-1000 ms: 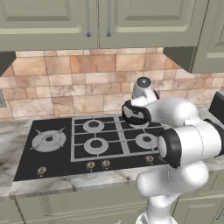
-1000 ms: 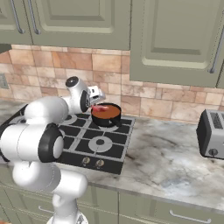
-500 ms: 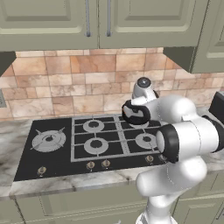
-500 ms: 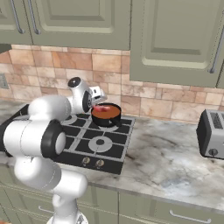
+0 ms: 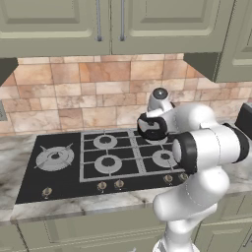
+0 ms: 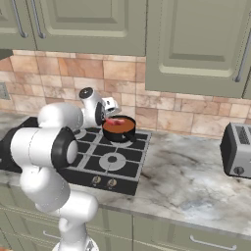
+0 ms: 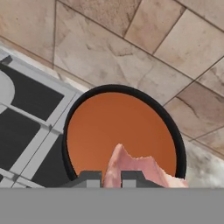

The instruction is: Retrieve the steak from the fridge and place it on the saucepan with marinade on the stove.

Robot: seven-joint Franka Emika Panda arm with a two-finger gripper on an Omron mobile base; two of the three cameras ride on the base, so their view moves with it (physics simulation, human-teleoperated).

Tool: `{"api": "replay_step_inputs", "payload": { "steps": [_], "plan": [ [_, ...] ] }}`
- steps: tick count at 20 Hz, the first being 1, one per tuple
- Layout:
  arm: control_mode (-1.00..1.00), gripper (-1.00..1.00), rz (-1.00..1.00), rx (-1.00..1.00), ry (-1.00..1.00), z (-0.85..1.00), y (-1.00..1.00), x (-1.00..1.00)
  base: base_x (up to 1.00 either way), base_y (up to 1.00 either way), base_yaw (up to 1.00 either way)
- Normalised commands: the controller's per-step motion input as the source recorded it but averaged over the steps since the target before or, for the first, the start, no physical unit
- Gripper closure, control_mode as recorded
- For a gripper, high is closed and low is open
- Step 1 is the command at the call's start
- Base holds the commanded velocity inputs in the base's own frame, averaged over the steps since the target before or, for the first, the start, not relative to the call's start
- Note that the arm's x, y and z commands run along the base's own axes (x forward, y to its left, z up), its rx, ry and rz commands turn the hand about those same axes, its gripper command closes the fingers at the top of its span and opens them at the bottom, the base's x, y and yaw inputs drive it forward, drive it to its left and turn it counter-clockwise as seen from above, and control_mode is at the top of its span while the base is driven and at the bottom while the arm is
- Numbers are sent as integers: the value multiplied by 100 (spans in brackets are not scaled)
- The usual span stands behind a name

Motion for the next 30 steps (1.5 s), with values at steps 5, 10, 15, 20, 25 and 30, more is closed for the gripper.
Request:
{"api": "replay_step_inputs", "payload": {
  "steps": [5, 10, 15, 20, 25, 30],
  "plan": [
    [-100, 100, 0, 0, 0, -10, 0, 14, 0, 0, 0],
    [-100, 100, 0, 0, 0, -10, 0, 14, 0, 0, 0],
    [-100, 100, 0, 0, 0, -9, 0, 13, 0, 0, 0],
    [-100, 100, 0, 0, 0, -9, -2, 12, 0, 0, 0],
    [-100, -100, 0, 0, 0, -8, -1, 11, 0, 0, 0],
    [-100, -100, 0, 0, 0, -5, 0, 9, 0, 0, 0]
  ]
}}
